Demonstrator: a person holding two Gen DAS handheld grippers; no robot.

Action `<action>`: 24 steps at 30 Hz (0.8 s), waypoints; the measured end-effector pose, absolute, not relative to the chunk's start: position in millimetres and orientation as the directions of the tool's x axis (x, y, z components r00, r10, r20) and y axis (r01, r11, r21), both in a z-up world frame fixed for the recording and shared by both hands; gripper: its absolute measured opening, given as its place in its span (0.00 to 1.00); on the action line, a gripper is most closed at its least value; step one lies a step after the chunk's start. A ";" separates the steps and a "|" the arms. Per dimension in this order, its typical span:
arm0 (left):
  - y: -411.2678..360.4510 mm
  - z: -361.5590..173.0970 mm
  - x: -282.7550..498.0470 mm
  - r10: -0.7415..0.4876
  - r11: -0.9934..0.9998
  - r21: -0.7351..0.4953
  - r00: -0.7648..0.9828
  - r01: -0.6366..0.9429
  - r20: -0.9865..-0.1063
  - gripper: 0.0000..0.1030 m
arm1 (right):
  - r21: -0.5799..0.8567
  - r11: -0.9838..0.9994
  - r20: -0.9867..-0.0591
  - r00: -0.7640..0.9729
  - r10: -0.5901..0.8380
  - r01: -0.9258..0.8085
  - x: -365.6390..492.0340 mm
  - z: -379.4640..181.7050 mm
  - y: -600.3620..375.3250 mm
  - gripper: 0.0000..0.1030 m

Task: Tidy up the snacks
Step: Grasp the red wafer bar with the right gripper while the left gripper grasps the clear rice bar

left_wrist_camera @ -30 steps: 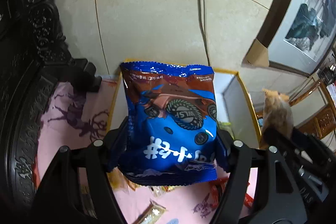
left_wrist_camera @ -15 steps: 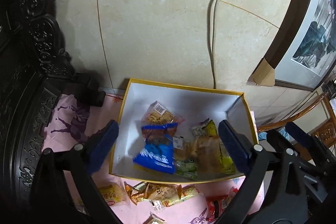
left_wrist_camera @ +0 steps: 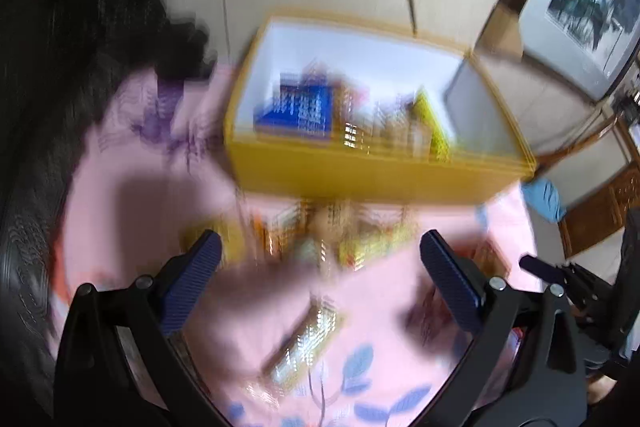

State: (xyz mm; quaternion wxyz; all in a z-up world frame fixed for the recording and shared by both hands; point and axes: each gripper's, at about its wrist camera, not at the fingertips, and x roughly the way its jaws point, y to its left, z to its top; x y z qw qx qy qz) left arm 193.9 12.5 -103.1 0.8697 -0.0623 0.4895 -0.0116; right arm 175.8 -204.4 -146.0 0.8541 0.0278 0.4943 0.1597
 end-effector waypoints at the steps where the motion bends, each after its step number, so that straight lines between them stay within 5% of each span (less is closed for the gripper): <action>1: 12.1 -116.6 183.7 -0.081 0.992 -0.119 0.496 -0.044 -0.865 0.98 | 0.207 0.949 -0.839 0.456 0.297 -0.238 170.6 -157.6 -202.8 0.64; 15: 37.8 -182.6 119.1 -0.071 0.983 -0.129 0.382 -0.128 -0.921 0.98 | 0.192 0.968 -0.892 0.382 0.240 -0.160 202.0 -214.4 -189.5 0.64; 18: 42.2 -181.0 119.0 -0.070 0.982 -0.134 0.395 -0.136 -0.916 0.98 | 0.135 0.977 -0.897 0.399 0.192 -0.165 199.4 -215.0 -184.6 0.45; 24: 33.3 -185.1 128.5 -0.067 0.990 -0.111 0.390 -0.091 -0.918 0.98 | 0.171 0.974 -0.904 0.370 0.215 -0.149 182.8 -211.5 -194.7 0.44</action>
